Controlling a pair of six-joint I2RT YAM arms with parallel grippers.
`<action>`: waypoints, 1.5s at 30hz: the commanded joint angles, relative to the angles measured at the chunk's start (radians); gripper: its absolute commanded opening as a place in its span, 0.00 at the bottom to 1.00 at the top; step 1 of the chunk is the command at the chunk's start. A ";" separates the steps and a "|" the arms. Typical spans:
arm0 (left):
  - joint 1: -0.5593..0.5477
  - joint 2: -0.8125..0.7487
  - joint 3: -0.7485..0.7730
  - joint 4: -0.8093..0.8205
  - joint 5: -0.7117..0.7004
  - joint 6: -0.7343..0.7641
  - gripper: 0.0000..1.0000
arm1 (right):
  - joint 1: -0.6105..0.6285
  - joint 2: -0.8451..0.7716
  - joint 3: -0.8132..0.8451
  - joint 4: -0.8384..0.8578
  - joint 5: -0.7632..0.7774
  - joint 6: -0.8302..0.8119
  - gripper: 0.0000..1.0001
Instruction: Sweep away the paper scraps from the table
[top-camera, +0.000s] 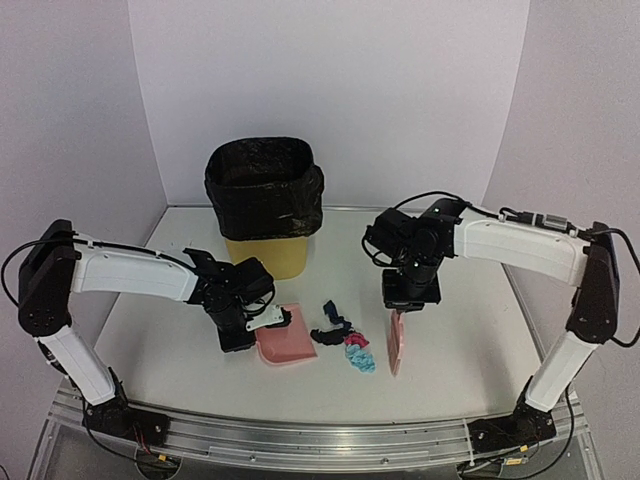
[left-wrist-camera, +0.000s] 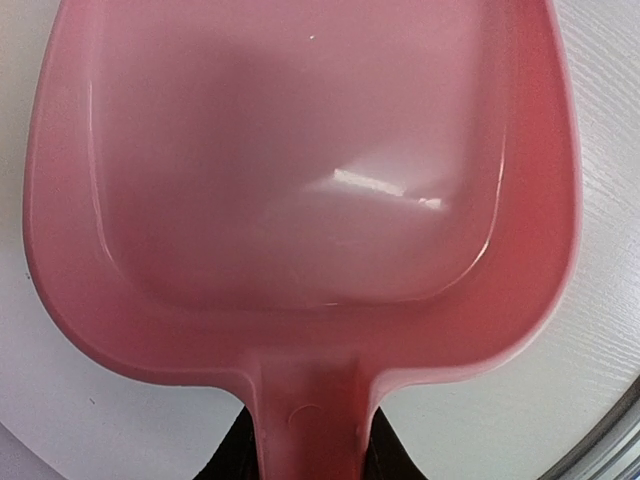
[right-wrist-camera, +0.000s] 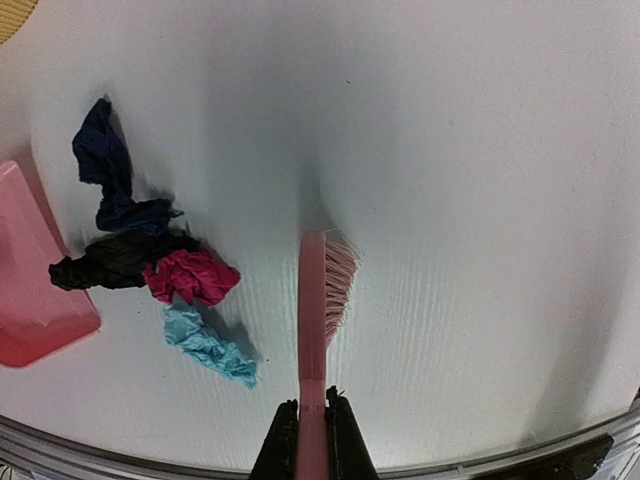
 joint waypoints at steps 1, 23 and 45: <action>-0.004 0.064 0.059 -0.043 0.045 0.031 0.00 | 0.036 0.108 0.117 0.059 -0.038 -0.044 0.00; -0.004 0.074 0.024 0.005 0.119 0.045 0.00 | 0.189 0.370 0.476 0.121 -0.140 -0.207 0.00; -0.002 0.044 -0.040 0.030 0.152 0.037 0.00 | 0.190 0.242 0.423 0.144 0.009 -0.117 0.00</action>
